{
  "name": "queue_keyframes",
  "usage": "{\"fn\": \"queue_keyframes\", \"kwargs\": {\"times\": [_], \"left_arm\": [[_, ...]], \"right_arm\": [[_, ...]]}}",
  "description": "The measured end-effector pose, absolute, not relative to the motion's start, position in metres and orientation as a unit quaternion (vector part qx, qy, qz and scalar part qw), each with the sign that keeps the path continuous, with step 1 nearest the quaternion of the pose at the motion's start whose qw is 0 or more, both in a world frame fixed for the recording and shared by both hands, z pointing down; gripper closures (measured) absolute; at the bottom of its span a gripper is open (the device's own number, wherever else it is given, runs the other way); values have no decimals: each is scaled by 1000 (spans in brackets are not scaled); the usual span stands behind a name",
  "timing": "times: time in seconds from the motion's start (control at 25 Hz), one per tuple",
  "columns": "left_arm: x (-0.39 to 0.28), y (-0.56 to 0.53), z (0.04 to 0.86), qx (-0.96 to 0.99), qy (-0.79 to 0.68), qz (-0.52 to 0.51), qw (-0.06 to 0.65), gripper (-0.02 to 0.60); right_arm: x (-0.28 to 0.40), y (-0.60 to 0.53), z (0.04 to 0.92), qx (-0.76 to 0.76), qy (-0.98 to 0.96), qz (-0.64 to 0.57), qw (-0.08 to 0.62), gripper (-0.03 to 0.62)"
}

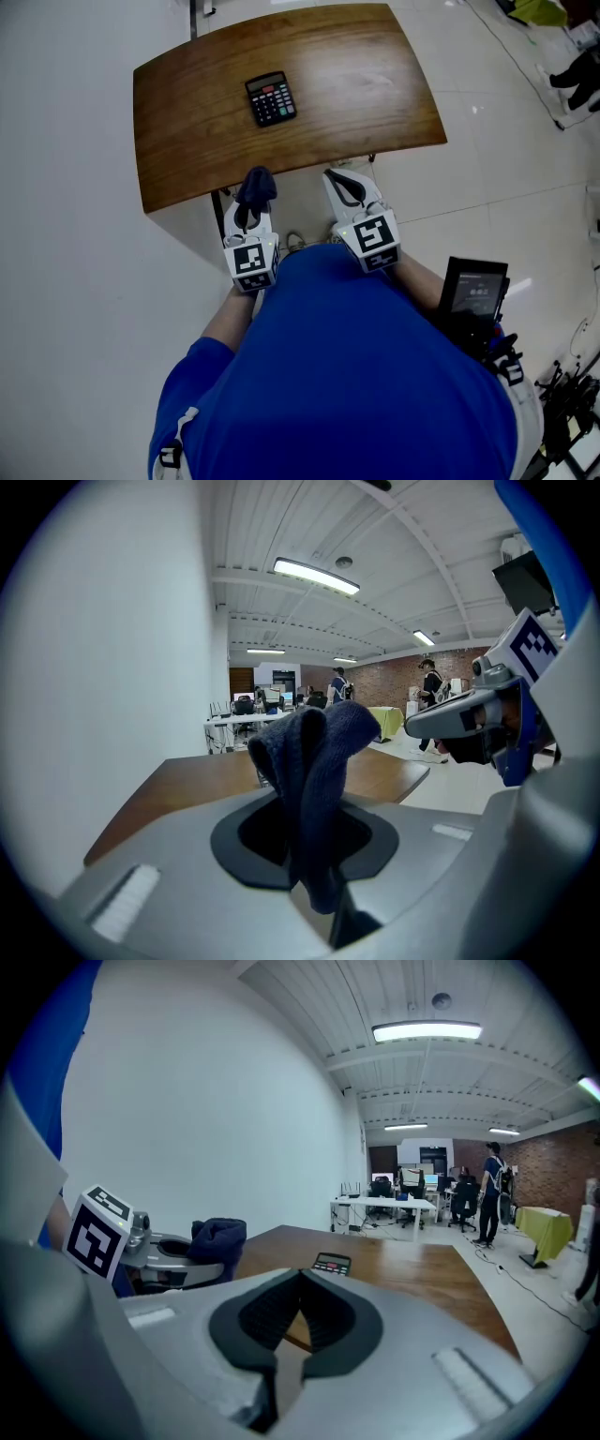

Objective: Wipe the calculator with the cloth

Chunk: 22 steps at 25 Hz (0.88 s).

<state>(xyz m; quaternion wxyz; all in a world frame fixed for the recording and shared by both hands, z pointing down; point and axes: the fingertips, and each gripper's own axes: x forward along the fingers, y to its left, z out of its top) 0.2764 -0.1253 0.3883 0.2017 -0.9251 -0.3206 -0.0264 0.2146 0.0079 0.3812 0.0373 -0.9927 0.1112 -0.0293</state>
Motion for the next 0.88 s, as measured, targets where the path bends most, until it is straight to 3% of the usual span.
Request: {"fn": "queue_keyframes", "kwargs": {"times": [0.88], "left_arm": [[259, -126, 386, -928, -311, -9, 205, 517]], "right_arm": [[212, 2, 385, -992, 124, -2, 35, 591]]}}
